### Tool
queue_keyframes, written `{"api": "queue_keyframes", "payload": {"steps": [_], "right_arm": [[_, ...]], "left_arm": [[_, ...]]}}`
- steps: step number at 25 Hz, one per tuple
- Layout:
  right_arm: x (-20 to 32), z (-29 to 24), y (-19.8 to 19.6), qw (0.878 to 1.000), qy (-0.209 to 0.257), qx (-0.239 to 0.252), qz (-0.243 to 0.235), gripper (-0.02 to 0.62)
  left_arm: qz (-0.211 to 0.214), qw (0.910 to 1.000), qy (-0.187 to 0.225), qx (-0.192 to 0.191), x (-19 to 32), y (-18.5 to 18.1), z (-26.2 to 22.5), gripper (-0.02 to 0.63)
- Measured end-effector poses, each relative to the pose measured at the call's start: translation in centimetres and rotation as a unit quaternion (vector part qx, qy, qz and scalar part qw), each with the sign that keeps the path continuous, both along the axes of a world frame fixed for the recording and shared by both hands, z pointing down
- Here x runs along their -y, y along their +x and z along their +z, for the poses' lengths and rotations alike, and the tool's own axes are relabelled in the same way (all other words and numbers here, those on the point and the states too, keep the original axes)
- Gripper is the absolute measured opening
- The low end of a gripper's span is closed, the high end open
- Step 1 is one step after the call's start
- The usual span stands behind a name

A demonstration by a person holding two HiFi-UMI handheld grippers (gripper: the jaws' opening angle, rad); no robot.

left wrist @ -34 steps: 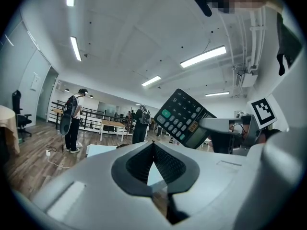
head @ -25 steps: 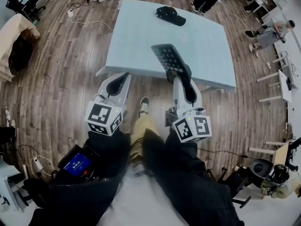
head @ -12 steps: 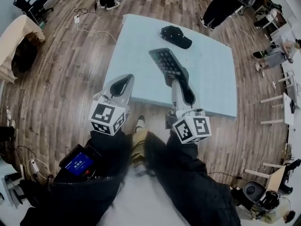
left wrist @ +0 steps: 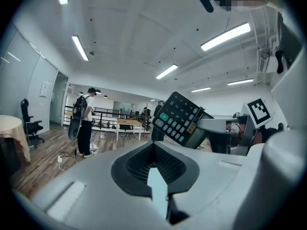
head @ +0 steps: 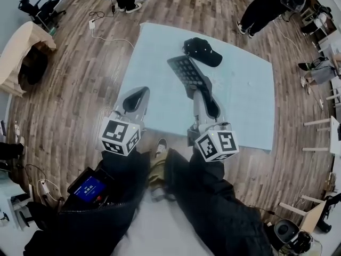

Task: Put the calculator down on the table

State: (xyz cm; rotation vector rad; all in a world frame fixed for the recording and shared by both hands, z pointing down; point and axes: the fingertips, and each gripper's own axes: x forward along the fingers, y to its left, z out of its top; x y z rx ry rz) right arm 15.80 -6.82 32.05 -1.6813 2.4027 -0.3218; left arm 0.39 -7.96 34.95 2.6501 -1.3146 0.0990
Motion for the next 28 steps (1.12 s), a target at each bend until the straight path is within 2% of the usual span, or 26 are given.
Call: {"api": "queue_keyframes", "payload": {"steps": [8, 12, 21, 24, 28], "right_arm": [[2.6, 2.0, -1.1, 0.999, -0.025, 0.014, -0.019, 0.067], [3.2, 4.2, -2.0, 0.999, -0.046, 0.01, -0.017, 0.067], [4.8, 9.8, -3.9, 0.992, -0.126, -0.003, -0.013, 0.067], [5.0, 12.5, -4.9, 0.987, -0.156, -0.005, -0.022, 0.067], [4.2, 16.4, -5.7, 0.978, -0.205, -0.009, -0.03, 0.067]], "left_arm": [[-0.022, 0.9994, -0.023, 0.016, 2.0, -1.4, 1.7, 0.003], [-0.02, 0.9985, -0.048, 0.016, 2.9, -2.1, 4.3, 0.003], [-0.014, 0.9938, -0.102, 0.041, 5.1, -3.5, 9.8, 0.003], [-0.021, 0.9911, -0.118, 0.058, 5.2, -4.4, 12.8, 0.003], [-0.021, 0.9856, -0.157, 0.059, 4.0, -5.0, 16.2, 0.003]]}}
